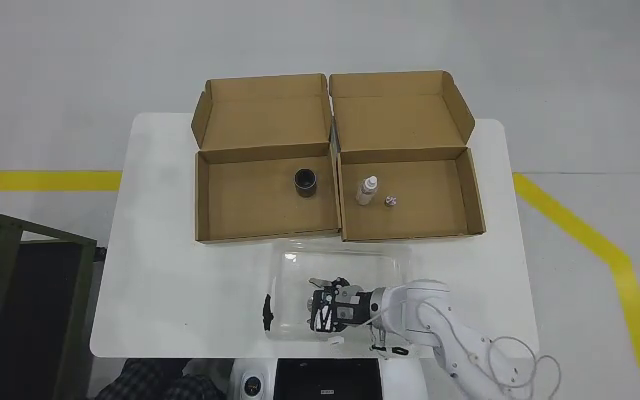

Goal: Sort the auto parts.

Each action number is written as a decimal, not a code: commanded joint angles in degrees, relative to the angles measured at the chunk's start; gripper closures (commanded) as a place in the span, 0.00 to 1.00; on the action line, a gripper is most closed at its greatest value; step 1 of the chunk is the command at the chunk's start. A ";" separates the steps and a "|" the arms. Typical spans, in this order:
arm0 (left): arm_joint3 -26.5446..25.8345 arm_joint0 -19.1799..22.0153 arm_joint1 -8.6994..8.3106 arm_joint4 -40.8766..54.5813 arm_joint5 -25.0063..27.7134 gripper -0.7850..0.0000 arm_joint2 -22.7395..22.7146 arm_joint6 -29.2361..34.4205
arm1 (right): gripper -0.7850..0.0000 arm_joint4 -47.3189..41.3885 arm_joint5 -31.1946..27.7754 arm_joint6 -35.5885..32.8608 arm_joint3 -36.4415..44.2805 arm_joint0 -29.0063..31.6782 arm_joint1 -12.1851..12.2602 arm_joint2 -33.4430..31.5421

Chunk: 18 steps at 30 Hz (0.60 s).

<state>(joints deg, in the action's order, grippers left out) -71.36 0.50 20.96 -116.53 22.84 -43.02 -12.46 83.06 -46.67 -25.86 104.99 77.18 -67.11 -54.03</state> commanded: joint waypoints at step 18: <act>0.00 0.00 0.00 0.00 0.00 0.00 0.00 0.00 | 1.00 -6.60 1.38 -2.90 -1.72 -1.95 0.00 1.36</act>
<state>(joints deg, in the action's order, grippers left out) -71.36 0.50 20.96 -116.53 22.84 -43.02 -12.46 76.90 -45.32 -28.89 103.09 75.29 -67.13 -52.56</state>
